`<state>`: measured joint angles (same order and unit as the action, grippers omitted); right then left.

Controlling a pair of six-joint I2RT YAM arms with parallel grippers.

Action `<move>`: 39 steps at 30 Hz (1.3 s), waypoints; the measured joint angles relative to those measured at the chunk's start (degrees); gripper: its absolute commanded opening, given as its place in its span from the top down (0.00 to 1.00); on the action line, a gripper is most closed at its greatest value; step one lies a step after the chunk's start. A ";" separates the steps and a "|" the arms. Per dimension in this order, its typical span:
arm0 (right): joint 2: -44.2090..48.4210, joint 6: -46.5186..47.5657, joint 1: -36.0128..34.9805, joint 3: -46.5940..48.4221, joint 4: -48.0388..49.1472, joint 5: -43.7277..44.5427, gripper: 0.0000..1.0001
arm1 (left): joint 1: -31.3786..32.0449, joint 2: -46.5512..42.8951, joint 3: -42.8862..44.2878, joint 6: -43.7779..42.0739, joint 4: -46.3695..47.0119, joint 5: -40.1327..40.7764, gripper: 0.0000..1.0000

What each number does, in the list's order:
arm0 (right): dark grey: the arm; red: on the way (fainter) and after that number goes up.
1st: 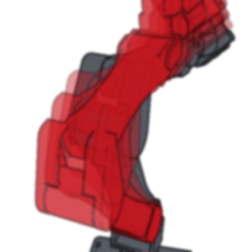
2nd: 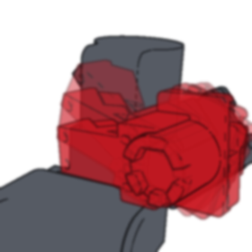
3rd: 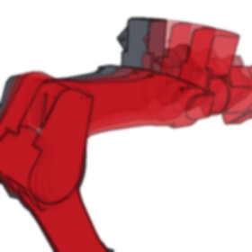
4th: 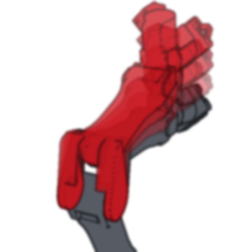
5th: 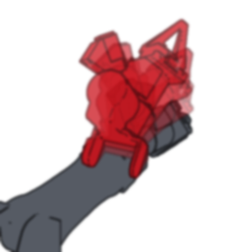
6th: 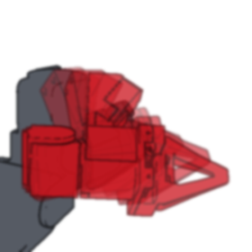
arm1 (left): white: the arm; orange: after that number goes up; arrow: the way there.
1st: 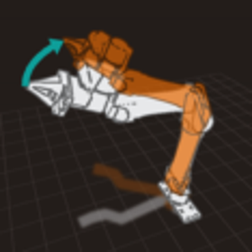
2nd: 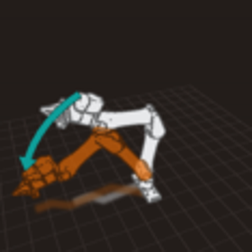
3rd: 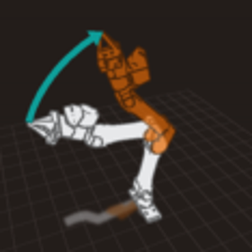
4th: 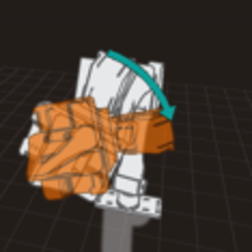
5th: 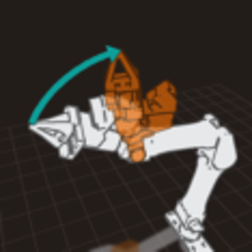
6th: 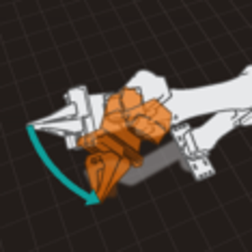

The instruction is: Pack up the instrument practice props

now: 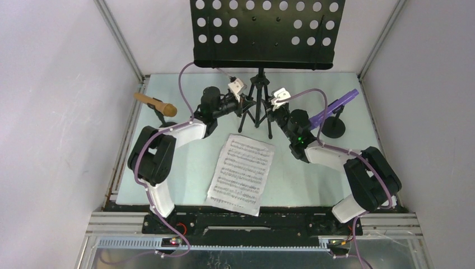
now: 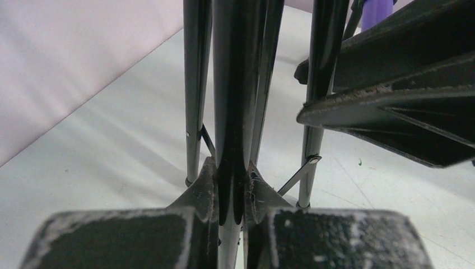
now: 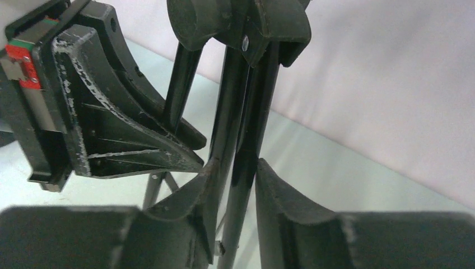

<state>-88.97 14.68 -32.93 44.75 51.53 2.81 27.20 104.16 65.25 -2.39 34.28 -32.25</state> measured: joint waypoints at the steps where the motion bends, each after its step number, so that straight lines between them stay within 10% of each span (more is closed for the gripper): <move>1: 0.42 -0.81 0.02 0.00 -0.74 -0.52 0.48 | 0.02 0.02 -0.11 0.00 0.28 0.09 1.00; 13: 4.00 -12.44 1.22 0.31 -3.74 -5.97 0.11 | 0.63 0.11 -0.55 0.48 1.53 0.85 0.95; 27: -3.19 -16.61 1.62 9.40 0.57 0.24 0.10 | 0.66 0.44 -0.68 0.92 2.45 0.94 0.83; 39: -13.53 -15.43 0.11 14.75 5.25 4.85 0.20 | 0.11 0.42 -2.36 0.98 3.80 0.57 0.48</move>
<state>-102.50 -0.75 -32.82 59.51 56.77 7.66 27.31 104.57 62.89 -1.41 38.09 -31.68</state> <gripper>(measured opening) 0.855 0.467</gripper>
